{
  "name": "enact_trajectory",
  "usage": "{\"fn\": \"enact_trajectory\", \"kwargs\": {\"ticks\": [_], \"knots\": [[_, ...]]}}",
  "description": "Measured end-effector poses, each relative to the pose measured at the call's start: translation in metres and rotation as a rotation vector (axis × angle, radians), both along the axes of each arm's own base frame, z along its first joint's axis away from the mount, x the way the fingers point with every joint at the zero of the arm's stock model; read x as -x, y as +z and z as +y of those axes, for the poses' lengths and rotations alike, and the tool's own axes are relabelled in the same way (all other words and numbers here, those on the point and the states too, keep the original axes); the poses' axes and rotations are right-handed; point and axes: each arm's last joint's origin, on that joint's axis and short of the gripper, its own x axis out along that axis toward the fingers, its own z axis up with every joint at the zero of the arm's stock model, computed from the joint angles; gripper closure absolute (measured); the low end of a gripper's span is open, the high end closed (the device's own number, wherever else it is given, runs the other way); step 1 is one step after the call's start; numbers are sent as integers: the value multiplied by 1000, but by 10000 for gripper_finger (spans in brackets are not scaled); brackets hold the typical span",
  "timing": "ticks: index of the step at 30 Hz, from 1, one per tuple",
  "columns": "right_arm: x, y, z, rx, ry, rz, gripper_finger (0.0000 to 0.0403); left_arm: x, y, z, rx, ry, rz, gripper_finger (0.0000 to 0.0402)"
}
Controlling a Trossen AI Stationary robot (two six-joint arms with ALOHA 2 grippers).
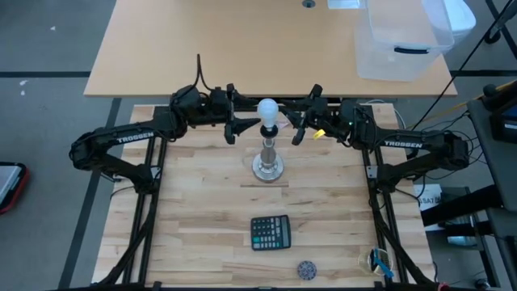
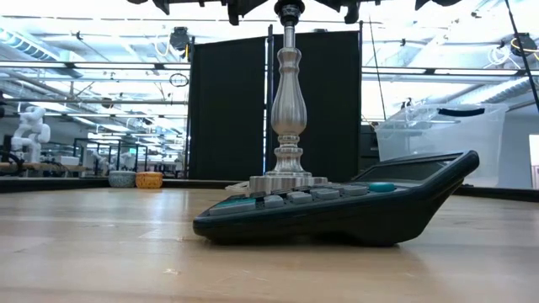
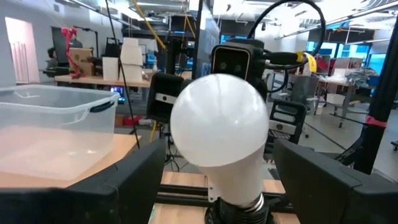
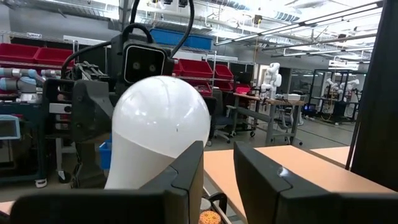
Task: Screw lightbulb
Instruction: Insert the light bulb into the lamp
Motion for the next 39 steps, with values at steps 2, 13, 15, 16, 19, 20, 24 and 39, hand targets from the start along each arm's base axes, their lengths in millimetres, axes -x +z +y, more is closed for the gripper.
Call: {"fn": "enact_trajectory", "kwargs": {"ticks": [2, 13, 15, 16, 19, 20, 24, 39], "knots": [[0, 0, 0, 10, -2, 5, 321, 0, 0, 0, -2, -1, -3, 99], [-1, -1, 2, 29, 21, 20, 321, -1, 1, -2, -9, -19, -13, 99], [-1, -1, 3, 36, 24, 23, 321, -1, 2, -4, -13, -26, -20, 99], [-1, -1, 4, 42, 27, 25, 321, -2, 2, -6, -15, -30, -20, 99], [-2, -1, 7, 49, 33, 27, 321, -3, 2, -8, -19, -39, -21, 99], [-2, -1, 7, 49, 35, 27, 321, -3, 2, -9, -20, -43, -22, 99], [-2, -1, 7, 46, 34, 26, 321, -3, 3, -12, -25, -51, -35, 99], [-3, -3, 10, 42, 46, 48, 321, -4, 5, -14, -29, -53, -47, 99]]}}
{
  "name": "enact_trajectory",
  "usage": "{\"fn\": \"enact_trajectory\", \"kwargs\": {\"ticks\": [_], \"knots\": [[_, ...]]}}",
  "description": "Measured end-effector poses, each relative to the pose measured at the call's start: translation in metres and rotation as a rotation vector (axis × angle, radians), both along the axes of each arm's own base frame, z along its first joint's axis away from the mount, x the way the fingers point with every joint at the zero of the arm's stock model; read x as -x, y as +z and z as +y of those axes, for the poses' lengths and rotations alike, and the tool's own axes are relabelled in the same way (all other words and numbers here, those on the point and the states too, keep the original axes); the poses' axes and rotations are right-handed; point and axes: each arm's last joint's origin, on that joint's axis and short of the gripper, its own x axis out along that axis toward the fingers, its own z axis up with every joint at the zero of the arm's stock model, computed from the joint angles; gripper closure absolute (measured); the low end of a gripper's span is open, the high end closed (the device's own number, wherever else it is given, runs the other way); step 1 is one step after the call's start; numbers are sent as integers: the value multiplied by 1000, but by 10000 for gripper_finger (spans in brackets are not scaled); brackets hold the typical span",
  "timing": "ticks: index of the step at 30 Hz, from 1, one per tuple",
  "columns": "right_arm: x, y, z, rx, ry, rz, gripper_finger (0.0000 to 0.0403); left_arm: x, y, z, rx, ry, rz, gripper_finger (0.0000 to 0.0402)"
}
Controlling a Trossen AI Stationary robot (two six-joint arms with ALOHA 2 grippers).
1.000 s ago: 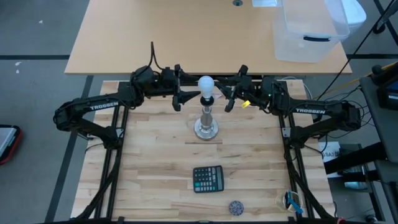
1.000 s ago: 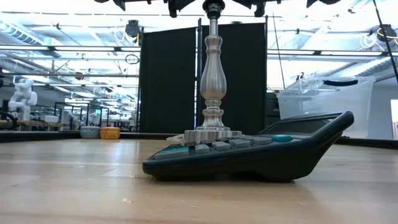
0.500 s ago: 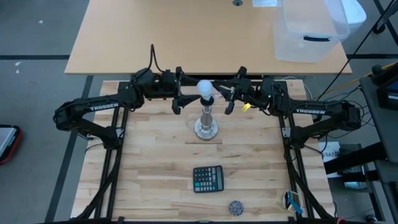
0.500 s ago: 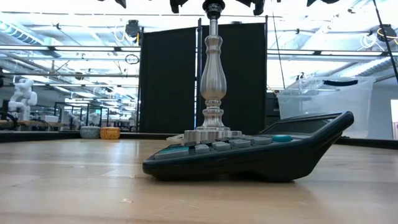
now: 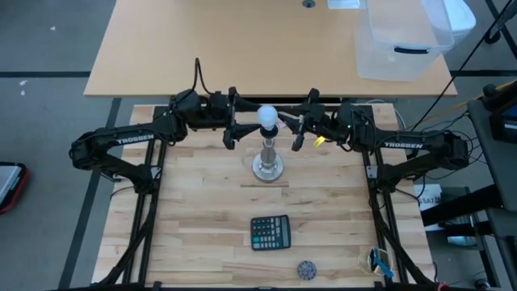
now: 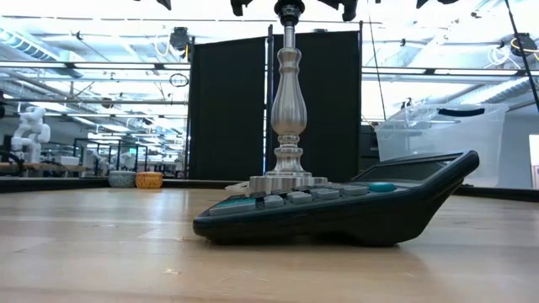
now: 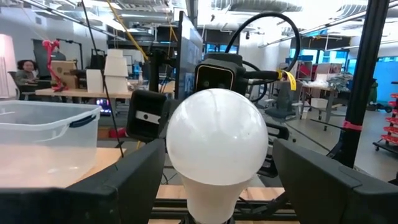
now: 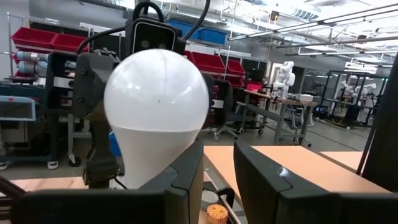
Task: Screw lightbulb
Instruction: Insert the light bulb into the lamp
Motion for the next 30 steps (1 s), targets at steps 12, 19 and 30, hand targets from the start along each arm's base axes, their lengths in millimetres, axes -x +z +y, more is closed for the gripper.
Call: {"fn": "enact_trajectory", "kwargs": {"ticks": [12, 19, 30], "knots": [[-1, -2, 4, 4, 14, 23, 321, 0, 0, -1, 0, -3, 0, 99], [-1, -3, 10, 0, 33, 45, 321, -4, -2, -2, -2, -3, -3, 99], [-2, -6, 13, -11, 43, 72, 321, -13, -4, 1, 2, -4, 8, 99]]}}
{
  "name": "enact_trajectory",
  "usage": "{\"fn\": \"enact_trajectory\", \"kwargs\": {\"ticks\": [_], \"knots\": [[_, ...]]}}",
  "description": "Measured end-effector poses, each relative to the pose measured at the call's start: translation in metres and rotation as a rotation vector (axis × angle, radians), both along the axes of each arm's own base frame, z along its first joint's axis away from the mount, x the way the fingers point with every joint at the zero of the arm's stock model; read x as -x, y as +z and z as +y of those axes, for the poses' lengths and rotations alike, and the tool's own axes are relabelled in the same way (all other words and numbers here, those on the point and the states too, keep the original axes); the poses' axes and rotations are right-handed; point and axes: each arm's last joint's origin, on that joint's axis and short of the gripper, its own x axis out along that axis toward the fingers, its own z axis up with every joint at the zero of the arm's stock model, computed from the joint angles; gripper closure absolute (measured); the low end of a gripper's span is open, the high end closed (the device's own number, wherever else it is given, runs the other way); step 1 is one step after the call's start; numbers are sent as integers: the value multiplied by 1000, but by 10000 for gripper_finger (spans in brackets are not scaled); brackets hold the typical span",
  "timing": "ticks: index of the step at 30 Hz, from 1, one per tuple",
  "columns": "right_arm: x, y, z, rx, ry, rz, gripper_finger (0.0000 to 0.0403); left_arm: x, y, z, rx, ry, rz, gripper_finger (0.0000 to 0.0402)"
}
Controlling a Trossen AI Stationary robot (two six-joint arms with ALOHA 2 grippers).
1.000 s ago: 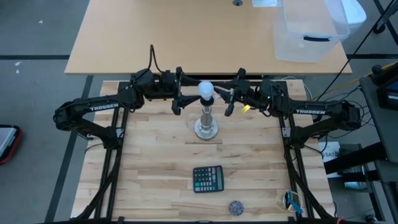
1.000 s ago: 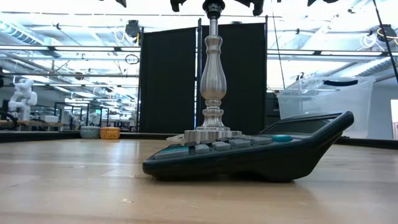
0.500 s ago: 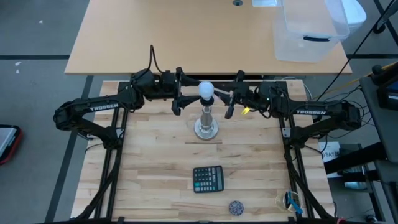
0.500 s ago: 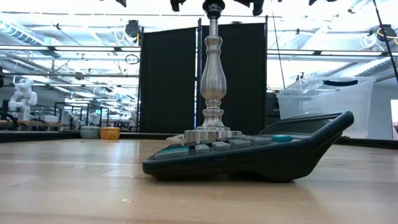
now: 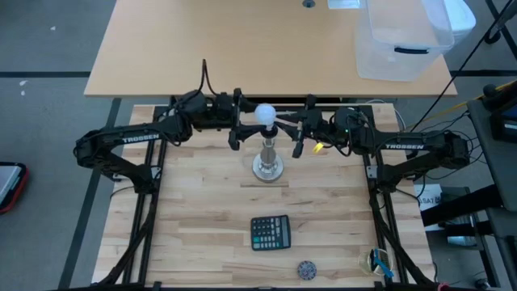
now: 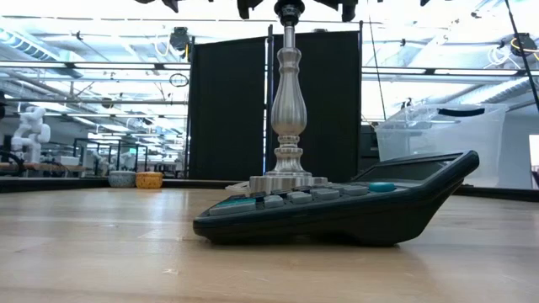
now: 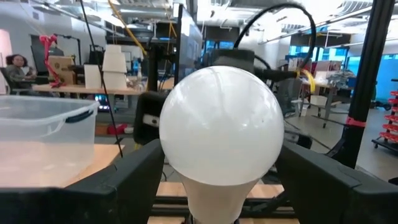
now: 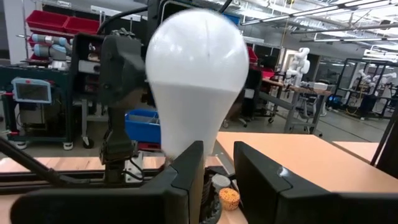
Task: Screw lightbulb
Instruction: Insert the light bulb into the lamp
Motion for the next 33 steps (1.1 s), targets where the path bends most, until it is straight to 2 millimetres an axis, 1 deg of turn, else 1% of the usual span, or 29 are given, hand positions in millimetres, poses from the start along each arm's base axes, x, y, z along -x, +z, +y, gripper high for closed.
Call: {"fn": "enact_trajectory", "kwargs": {"ticks": [3, 10, 18, 24, 29, 33], "knots": [[0, 0, 2, 12, 5, 5, 321, 0, 2, 0, -2, 0, -5, 99], [1, -1, 2, 8, -17, 26, 321, -1, 0, -2, -7, -3, 19, 99], [7, 4, 5, 13, -13, 12, 321, -1, 0, -3, -16, -8, 20, 99], [9, 9, 5, 19, -15, -21, 321, -1, -1, -3, -15, -7, 23, 99], [10, 11, 4, 25, -68, -41, 321, -2, -1, -3, -13, -2, 26, 99], [11, 15, 4, 34, -70, -79, 320, -2, -2, -3, -11, -2, 31, 99]]}}
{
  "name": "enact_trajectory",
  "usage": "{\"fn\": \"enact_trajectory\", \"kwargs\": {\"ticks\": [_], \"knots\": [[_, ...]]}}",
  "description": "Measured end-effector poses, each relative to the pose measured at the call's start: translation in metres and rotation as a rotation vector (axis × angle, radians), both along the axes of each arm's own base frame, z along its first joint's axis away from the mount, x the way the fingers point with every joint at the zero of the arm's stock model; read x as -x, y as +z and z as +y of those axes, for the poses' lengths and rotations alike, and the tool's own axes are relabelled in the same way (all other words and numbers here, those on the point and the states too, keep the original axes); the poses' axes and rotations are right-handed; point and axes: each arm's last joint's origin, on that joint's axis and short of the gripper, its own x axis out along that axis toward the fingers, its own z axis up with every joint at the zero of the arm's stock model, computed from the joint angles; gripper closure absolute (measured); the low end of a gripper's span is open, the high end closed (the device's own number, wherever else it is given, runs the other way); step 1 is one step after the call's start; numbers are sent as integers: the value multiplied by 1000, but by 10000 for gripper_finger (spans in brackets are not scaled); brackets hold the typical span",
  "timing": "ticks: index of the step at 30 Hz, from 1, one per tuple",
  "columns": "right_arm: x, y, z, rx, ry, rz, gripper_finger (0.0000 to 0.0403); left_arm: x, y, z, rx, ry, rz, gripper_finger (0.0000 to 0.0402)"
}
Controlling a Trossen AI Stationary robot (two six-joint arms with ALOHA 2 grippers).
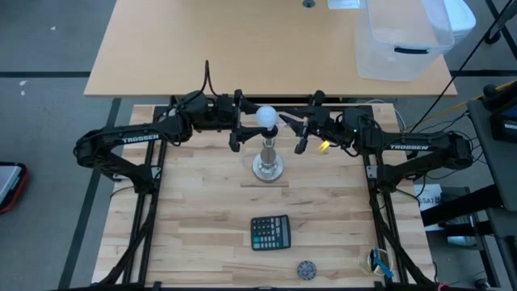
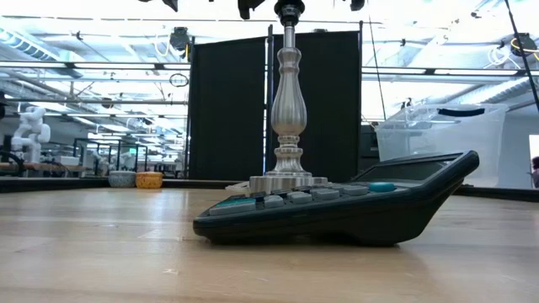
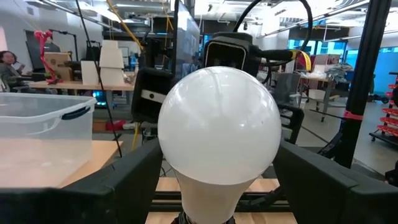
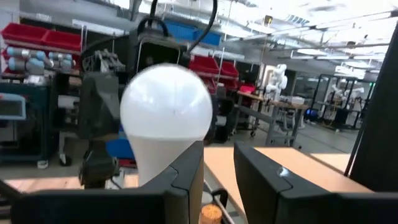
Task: Screw lightbulb
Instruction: Insert the light bulb into the lamp
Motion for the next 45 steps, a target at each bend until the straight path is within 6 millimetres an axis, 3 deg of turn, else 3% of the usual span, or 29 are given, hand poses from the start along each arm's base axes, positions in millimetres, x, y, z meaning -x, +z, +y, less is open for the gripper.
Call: {"fn": "enact_trajectory", "kwargs": {"ticks": [8, 16, 38, 45], "knots": [[1, 0, -1, -3, -44, 2, 282, -22, -5, 5, 20, -15, 77, 99], [4, 0, 0, -2, -42, 22, 241, -27, 2, 0, -16, -28, 104, 99], [4, 0, 0, -2, -42, 24, 238, -24, 2, -1, -44, -34, 123, 99], [4, 0, 0, -2, -42, 24, 238, -10, 13, -5, -115, -20, 118, 99]]}}
